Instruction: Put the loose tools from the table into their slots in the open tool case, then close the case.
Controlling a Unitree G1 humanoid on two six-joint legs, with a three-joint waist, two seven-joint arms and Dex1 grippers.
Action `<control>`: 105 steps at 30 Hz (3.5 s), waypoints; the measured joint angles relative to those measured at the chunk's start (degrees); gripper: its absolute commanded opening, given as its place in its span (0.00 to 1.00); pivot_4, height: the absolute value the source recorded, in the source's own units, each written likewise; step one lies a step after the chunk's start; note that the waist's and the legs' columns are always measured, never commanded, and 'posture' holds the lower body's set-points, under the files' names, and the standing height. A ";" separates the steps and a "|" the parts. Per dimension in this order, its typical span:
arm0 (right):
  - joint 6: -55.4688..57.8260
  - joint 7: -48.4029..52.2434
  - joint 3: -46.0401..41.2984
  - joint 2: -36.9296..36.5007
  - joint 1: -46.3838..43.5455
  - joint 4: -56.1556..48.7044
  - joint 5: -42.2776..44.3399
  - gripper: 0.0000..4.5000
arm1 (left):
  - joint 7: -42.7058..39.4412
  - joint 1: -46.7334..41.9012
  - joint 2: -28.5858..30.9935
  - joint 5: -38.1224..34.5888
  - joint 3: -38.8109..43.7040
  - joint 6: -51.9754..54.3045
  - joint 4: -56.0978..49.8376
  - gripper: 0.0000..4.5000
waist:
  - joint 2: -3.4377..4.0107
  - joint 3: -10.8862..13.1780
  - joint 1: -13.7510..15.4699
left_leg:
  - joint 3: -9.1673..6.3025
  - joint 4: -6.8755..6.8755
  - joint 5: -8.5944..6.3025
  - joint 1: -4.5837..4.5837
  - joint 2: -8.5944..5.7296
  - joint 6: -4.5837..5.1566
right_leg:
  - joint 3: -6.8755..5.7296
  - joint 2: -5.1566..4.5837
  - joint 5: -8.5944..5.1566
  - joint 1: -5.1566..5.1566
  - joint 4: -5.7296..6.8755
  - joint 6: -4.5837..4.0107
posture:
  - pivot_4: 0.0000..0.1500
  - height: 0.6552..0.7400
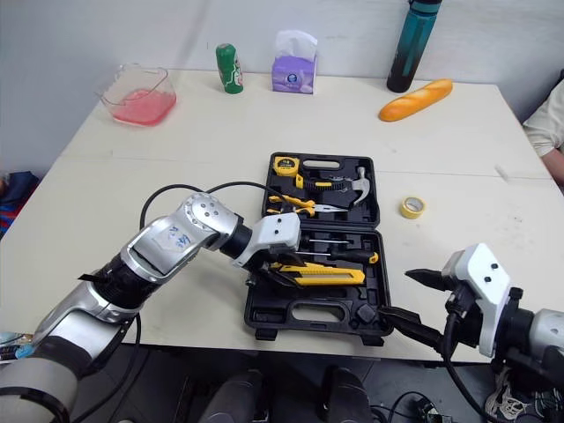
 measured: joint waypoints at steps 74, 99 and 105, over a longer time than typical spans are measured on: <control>-12.97 6.56 -11.39 -0.30 4.07 20.48 -11.86 1.00 | 6.62 13.22 1.83 0.70 32.45 -37.40 17.51 0.31 | 0.15 -1.15 -0.28 | -0.11 -0.18 -0.27 0.55 -0.09 0.29 | -0.11 -0.25 0.06 0.67 -0.43 0.08 | 1.00 1.00; -19.55 14.79 0.29 -16.12 -17.34 42.43 -18.78 1.00 | -5.31 21.44 18.38 -17.74 43.64 -12.80 8.03 0.97 | 1.02 -0.51 -1.80 | 0.25 -0.43 -0.30 0.74 -0.04 0.00 | 0.26 -0.57 0.00 0.40 -0.24 0.02 | 1.00 1.00; -21.49 23.29 31.85 -16.88 -51.54 54.45 -27.44 1.00 | -4.03 8.93 9.93 -19.55 37.57 -10.51 6.47 0.97 | 0.90 -0.44 -2.13 | 0.56 -0.31 -0.13 0.38 -0.05 0.05 | 0.17 0.02 0.06 0.02 -0.19 0.11 | 1.00 1.00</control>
